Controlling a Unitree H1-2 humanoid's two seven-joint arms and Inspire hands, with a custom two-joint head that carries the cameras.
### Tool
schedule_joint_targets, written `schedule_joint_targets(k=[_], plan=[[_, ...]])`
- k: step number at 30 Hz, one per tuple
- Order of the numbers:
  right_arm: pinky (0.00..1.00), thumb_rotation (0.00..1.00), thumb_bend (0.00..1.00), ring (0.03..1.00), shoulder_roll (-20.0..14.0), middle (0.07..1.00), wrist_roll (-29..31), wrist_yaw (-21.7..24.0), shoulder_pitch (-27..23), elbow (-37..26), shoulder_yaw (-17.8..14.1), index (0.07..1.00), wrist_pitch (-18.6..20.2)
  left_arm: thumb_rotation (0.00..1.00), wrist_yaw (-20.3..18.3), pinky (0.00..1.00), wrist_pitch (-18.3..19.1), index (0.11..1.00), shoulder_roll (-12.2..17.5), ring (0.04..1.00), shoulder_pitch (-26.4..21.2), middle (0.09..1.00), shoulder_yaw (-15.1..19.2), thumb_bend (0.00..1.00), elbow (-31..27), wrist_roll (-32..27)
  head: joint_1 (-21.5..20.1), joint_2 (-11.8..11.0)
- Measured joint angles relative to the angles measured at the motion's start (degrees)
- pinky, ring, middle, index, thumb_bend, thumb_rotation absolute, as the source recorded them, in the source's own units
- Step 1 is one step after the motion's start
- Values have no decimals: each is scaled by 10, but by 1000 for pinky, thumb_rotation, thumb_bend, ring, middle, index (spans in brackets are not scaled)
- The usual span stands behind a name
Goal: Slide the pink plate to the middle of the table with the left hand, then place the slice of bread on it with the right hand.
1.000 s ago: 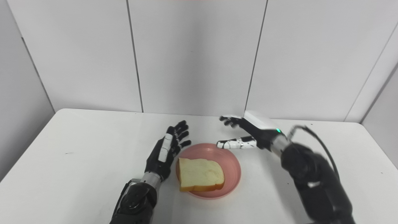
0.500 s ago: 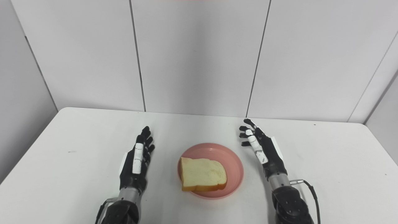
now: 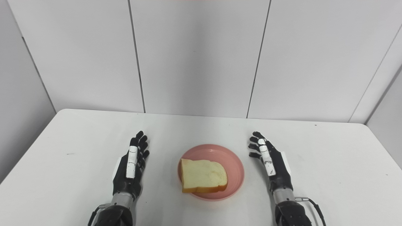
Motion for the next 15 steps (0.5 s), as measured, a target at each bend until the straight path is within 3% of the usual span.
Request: schedule_joint_targets(k=[15], plan=[[712, 1000, 830, 781, 7, 821, 9, -13, 16, -20, 8, 818, 2, 893, 1, 1000, 9, 921, 0, 993, -1, 955, 4, 908, -3, 0, -7, 0]])
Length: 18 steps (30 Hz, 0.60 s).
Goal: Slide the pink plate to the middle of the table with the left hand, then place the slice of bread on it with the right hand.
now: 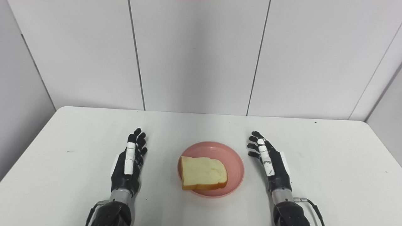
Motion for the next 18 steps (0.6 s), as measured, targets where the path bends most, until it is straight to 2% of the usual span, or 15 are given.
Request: schedule_joint_targets(k=[13, 18], plan=[[746, 1000, 804, 810, 45, 839, 10, -47, 12, -20, -4, 823, 0, 878, -3, 995, 28, 905, 10, 984, -2, 952, 0, 966, -25, -5, -35, 5], [787, 1000, 841, 839, 55, 866, 8, -59, 12, -21, -4, 860, 0, 878, -4, 1000, 36, 910, 17, 995, -2, 959, 1, 955, -27, -7, -40, 5]])
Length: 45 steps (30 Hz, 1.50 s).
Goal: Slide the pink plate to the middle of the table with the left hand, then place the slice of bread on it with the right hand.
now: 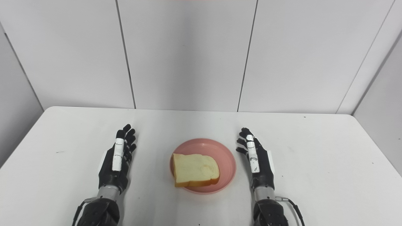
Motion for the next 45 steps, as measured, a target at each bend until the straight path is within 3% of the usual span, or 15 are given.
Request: schedule_joint_targets(k=[10, 45], plan=[[890, 1000, 856, 878, 4, 883, 3, -10, 5, -7, -1, 878, 0, 873, -1, 957, 1, 905, 0, 977, 1, 946, -2, 949, -5, -3, -1, 1], [874, 1000, 842, 866, 4, 873, 14, -10, 21, -30, 1, 863, -2, 869, -19, 952, -11, 918, 0, 973, 15, 948, -11, 932, 4, -12, 6, 1]])
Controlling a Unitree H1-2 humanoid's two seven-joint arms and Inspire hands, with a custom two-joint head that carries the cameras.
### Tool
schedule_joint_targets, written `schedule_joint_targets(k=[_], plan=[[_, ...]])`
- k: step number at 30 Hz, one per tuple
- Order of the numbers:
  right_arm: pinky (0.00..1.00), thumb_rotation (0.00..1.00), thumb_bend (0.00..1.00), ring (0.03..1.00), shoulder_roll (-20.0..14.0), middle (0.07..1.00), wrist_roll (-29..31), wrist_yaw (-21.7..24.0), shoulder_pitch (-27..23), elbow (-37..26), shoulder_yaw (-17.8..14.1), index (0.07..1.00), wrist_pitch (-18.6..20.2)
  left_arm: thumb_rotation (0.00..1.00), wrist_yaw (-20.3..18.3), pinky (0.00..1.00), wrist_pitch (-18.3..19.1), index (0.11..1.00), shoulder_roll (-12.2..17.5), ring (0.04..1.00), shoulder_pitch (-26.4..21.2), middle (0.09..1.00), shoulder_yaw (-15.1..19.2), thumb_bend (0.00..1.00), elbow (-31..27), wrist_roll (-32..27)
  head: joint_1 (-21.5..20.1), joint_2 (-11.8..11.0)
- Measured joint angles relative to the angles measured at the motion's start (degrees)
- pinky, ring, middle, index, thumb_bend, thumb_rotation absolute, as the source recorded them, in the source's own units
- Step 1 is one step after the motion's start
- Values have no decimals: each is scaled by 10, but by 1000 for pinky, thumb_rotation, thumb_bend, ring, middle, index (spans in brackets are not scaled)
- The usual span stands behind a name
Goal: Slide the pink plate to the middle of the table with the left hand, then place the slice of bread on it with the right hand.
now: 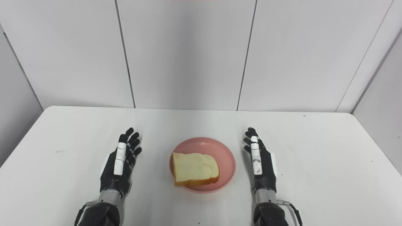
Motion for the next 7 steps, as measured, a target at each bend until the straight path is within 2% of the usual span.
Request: schedule_joint_targets(k=[7], plan=[[885, 1000, 837, 876, 0, 881, 1, 0, 1, -13, 0, 870, 0, 872, 0, 957, 0, 919, -1, 974, 0, 950, -2, 936, -6, -6, 3, 2]])
